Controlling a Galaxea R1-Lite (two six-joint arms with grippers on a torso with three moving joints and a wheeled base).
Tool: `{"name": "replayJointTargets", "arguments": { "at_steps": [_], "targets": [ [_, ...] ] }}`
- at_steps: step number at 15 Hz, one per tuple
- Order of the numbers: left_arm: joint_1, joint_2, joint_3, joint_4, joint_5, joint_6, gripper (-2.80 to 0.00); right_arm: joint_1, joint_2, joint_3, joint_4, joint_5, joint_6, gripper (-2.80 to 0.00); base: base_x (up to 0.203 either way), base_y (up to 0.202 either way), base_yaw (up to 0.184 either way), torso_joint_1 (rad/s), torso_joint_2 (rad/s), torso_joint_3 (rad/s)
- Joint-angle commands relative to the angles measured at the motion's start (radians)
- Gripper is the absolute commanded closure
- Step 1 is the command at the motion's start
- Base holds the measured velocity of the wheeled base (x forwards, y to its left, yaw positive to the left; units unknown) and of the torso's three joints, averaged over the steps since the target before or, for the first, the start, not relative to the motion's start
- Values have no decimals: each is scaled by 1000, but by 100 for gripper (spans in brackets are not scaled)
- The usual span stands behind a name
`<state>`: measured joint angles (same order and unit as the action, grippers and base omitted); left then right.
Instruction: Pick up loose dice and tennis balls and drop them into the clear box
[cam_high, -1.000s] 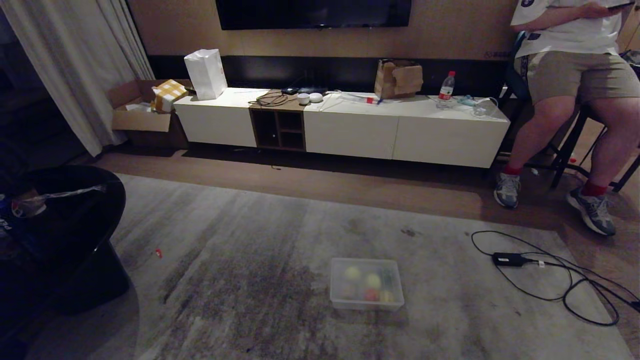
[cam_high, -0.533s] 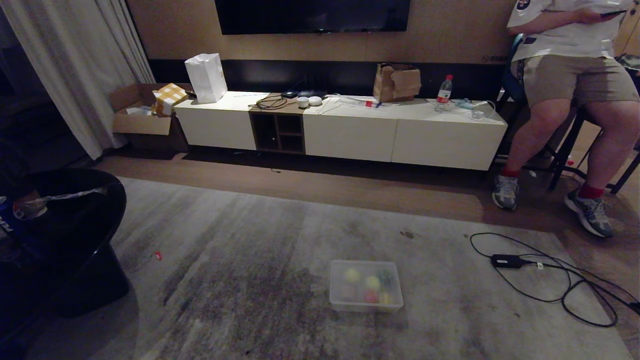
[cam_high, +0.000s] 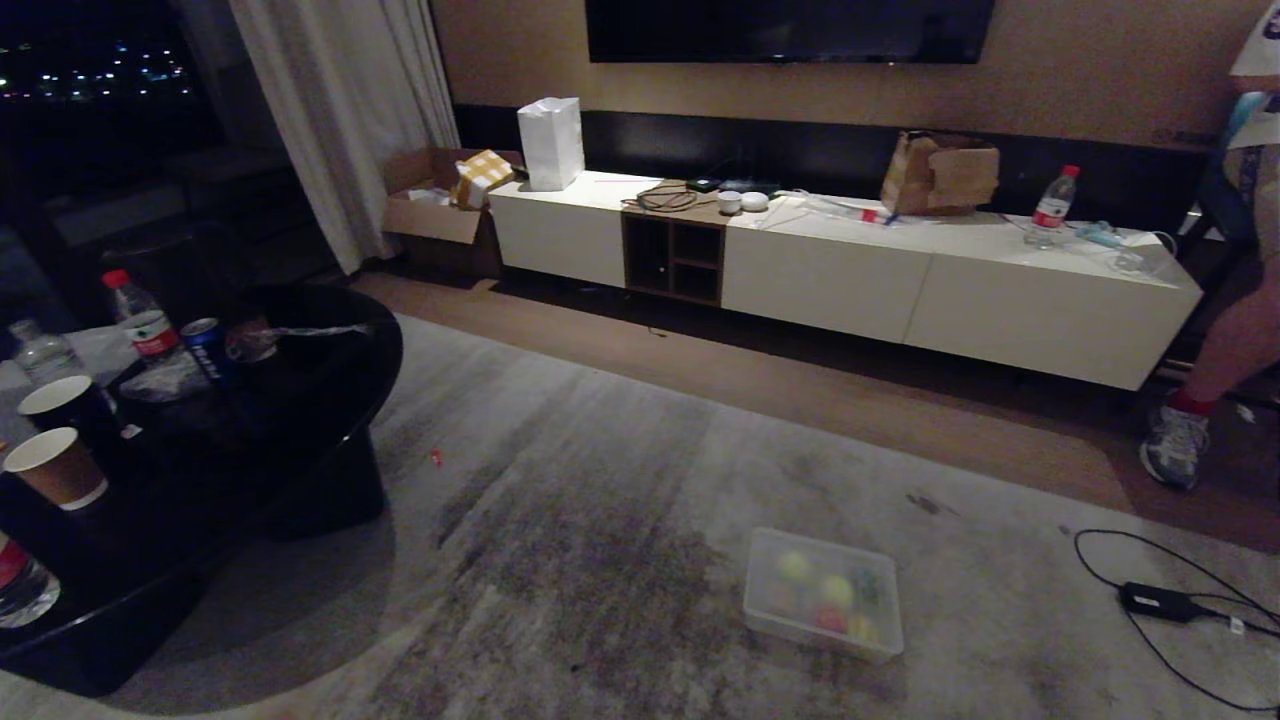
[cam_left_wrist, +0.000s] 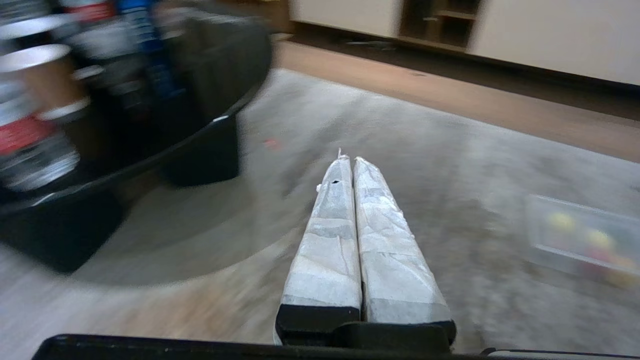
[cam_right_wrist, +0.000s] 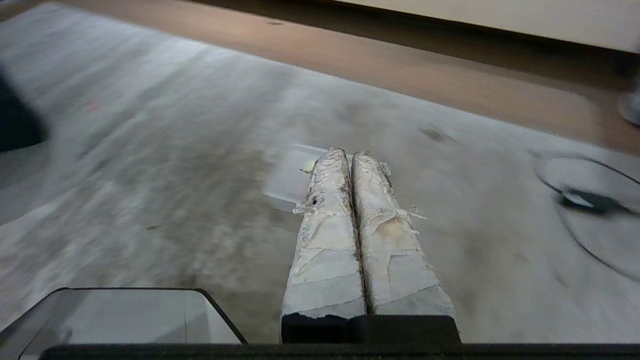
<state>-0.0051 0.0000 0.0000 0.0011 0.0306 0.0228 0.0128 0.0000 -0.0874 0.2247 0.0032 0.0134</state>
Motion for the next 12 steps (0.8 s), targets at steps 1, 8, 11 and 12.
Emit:
{"name": "replayJointTargets", "arguments": {
  "at_steps": [1, 8, 11, 12],
  "targets": [
    [-1, 2, 2, -1, 0, 0, 0, 1, 2, 0, 1, 0, 0, 0, 0, -7, 163, 6, 2, 8],
    [0, 2, 2, -1, 0, -1, 0, 1, 2, 0, 1, 1, 0, 0, 1, -10, 163, 1, 3, 4],
    [-1, 2, 2, -1, 0, -1, 0, 1, 2, 0, 1, 0, 0, 0, 1, -9, 166, 3, 1, 5],
    [0, 2, 2, -1, 0, -1, 0, 0, 2, 0, 1, 0, 0, 0, -4, -10, 170, 2, 3, 0]
  ]
}}
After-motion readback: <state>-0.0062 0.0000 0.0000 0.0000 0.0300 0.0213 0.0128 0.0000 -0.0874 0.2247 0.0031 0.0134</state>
